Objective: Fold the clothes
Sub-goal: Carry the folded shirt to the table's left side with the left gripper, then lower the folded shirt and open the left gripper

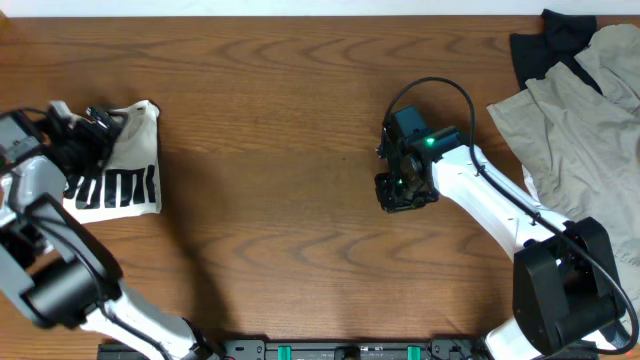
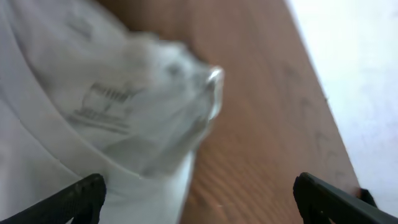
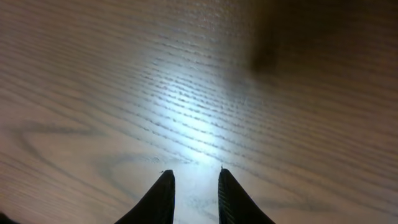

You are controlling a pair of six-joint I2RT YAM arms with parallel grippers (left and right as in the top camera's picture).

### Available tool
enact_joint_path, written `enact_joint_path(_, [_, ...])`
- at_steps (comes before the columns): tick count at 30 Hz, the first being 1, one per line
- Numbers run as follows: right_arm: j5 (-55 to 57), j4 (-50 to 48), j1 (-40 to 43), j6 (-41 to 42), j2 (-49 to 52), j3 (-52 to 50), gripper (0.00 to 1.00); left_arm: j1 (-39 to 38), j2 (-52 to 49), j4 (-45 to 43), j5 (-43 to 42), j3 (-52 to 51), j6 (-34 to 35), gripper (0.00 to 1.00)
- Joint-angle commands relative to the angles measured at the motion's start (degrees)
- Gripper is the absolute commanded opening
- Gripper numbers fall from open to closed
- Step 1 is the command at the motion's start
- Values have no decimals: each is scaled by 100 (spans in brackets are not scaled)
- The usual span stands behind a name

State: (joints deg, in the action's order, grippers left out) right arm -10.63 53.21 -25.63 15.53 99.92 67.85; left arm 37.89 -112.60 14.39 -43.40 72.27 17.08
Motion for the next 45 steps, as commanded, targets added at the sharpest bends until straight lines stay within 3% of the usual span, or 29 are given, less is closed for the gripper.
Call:
enact_joint_path(1, [31, 68, 57, 118, -103, -9, 22, 142, -481, -151, -267, -79, 125, 98])
enact_joint_path(8, [31, 131, 59, 116, -103, -9, 22, 385, -955, -168, -341, -79, 122, 98])
enact_joint_path(16, [33, 197, 59, 114, -103, -9, 22, 393, -669, -1051, -2223, 26, 748, 98])
enact_joint_path(20, [33, 166, 59, 116, -103, -9, 24, 326, -15, -1145, -2319, 35, 852, 98])
enact_joint_path(24, [28, 48, 59, 116, -103, -9, 34, -57, 903, -1051, -1617, 35, 800, 98])
enact_joint_path(28, [-35, -48, 59, 116, -103, -9, 65, -721, 1794, -601, -658, 35, 492, 98])
enact_joint_path(30, [-33, -57, 59, 116, -103, -9, 83, -1226, 2243, -79, 221, 35, 238, 98])
enact_joint_path(33, [-31, -144, 79, 116, -103, -9, 98, -1928, 2649, 608, 1309, 35, -114, 98])
enact_joint_path(38, [-11, -424, 431, 610, -127, 2, 99, -3226, 2949, 1589, 2479, 35, -334, 98])
enact_joint_path(44, [-9, -881, 1279, 820, -358, 2, 99, -4076, 2942, 2275, 2868, 33, -337, 98])
enact_joint_path(45, [13, -1010, 1423, 820, -378, 2, 94, -4122, 2942, 2315, 2957, 33, -334, 98])
